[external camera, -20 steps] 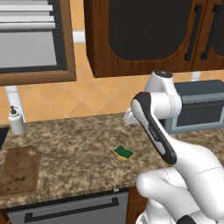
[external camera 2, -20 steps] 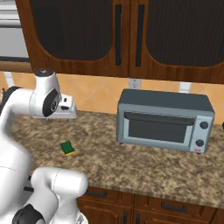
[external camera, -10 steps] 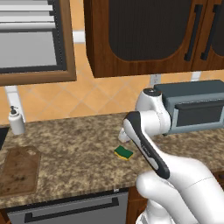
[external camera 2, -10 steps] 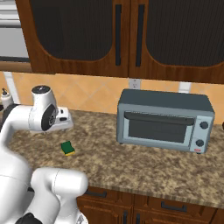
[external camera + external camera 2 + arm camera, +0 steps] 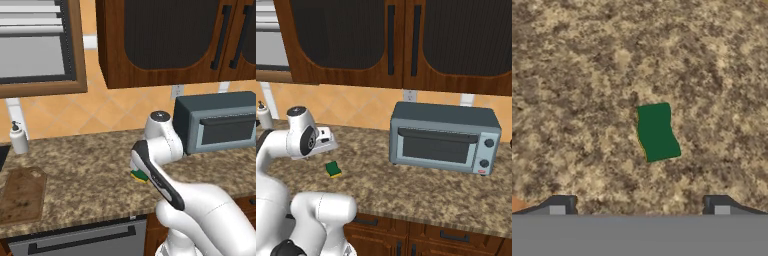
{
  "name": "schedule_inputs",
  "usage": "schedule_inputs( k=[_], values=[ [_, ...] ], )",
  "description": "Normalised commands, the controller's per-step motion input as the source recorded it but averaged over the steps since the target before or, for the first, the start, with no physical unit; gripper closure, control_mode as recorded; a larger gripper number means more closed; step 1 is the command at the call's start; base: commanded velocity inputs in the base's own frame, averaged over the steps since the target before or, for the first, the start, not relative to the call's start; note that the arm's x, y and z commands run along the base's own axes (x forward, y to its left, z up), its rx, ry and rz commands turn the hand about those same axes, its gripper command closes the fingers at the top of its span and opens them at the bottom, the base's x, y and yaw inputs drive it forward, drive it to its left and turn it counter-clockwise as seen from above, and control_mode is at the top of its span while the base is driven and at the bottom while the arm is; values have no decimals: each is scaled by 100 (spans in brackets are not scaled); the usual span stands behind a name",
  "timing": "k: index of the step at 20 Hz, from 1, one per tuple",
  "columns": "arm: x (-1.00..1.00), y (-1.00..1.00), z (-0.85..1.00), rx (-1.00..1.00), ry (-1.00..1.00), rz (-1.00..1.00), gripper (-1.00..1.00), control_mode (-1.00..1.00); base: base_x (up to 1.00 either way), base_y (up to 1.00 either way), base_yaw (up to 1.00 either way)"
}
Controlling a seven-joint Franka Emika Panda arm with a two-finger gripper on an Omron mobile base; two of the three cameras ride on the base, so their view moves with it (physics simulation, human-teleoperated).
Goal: Pick up the sponge from the counter and clean the cutting board by briefly scrubbing or pressing down on the cutting board. Once finished, release the sponge.
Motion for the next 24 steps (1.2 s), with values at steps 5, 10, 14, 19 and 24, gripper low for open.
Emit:
schedule_inputs(
  k=[5, 10, 14, 19, 24],
  values=[
    [21, -2, -18, 0, 0, 0, -100, -100, 0, 0, 0],
    [16, 0, -26, -2, 2, 0, -100, -100, 0, 0, 0],
    [11, 0, -24, 0, 3, 0, -100, -100, 0, 0, 0],
    [14, 0, -28, -1, 5, 0, -100, -100, 0, 0, 0],
    [25, 0, -28, 0, 1, 0, -100, -100, 0, 0, 0]
  ],
)
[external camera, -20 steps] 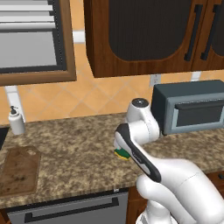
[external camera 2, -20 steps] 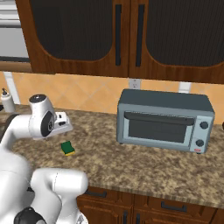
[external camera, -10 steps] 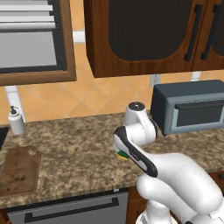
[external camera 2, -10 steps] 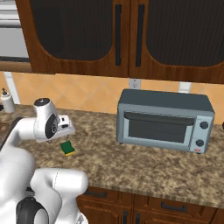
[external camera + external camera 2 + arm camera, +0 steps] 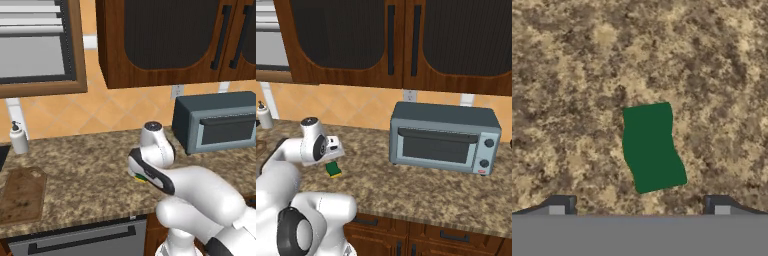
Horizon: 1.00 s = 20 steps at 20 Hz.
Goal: Pick up the sponge from the counter and clean the cutting board by briefly scrubbing or pressing down on the cutting board. Once finished, release the sponge.
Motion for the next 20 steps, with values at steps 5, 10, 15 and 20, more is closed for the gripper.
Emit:
schedule_inputs(
  k=[5, 10, 15, 20],
  values=[
    [17, 0, -24, 0, 5, 0, -100, -100, 0, 0, 0],
    [11, 0, -17, 0, 5, 0, -100, -100, 0, 0, 0],
    [3, 0, -34, 0, 7, 0, -100, -100, 0, 0, 0],
    [11, 0, -27, 0, 3, 0, -100, -100, 0, 0, 0]
  ],
)
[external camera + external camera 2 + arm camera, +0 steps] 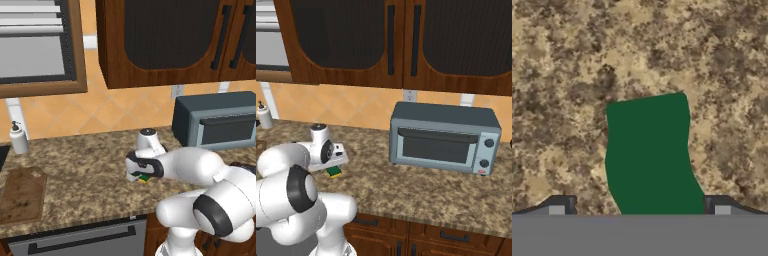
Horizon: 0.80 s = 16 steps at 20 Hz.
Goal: Pick up the sponge from the counter and clean the cutting board by briefly scrubbing or pressing down on the cutting board. Once finished, release the sponge.
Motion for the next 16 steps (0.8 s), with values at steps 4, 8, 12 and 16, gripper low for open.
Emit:
schedule_inputs(
  k=[4, 8, 12, 16],
  values=[
    [24, 0, -20, 0, 0, 0, -100, -100, 0, 0, 0],
    [12, 1, -20, -2, 0, 0, -100, -100, 0, 0, 0],
    [1, 25, -30, -10, 0, 0, 100, -100, 0, 0, 0],
    [0, 24, -32, -9, -2, 2, 100, -100, 0, 0, 0]
  ],
)
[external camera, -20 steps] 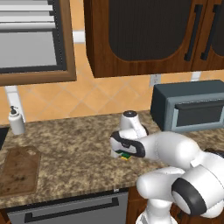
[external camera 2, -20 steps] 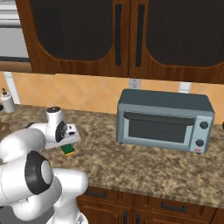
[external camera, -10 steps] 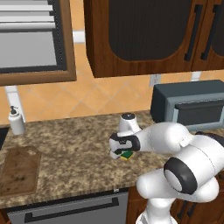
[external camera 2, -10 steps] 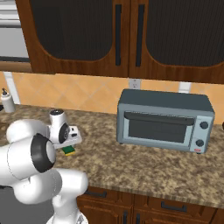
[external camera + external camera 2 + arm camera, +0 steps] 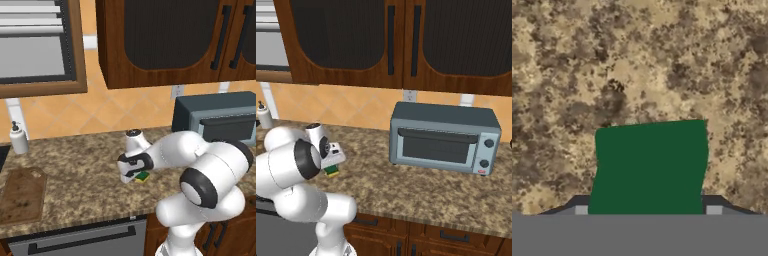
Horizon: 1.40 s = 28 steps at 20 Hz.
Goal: Pick up the sponge from the counter and clean the cutting board by briefly scrubbing or pressing down on the cutting board. Once finished, release the sponge.
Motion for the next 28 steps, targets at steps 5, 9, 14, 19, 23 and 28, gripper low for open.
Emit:
schedule_inputs(
  k=[5, 9, 14, 19, 23, 28],
  values=[
    [-9, 5, 21, 1, -2, 0, 100, -100, 0, 0, 0],
    [-29, 39, 48, 8, -11, 0, 100, -100, 0, 0, 0],
    [-16, 61, 35, 7, -14, 1, 100, -100, 0, 0, 0],
    [0, 88, 28, 9, -1, 1, 100, -100, 0, 0, 0],
    [0, 99, 2, 8, -8, 0, 100, -100, 0, 0, 0],
    [5, 100, 6, 0, -7, 0, 100, -100, 0, 0, 0]
  ],
)
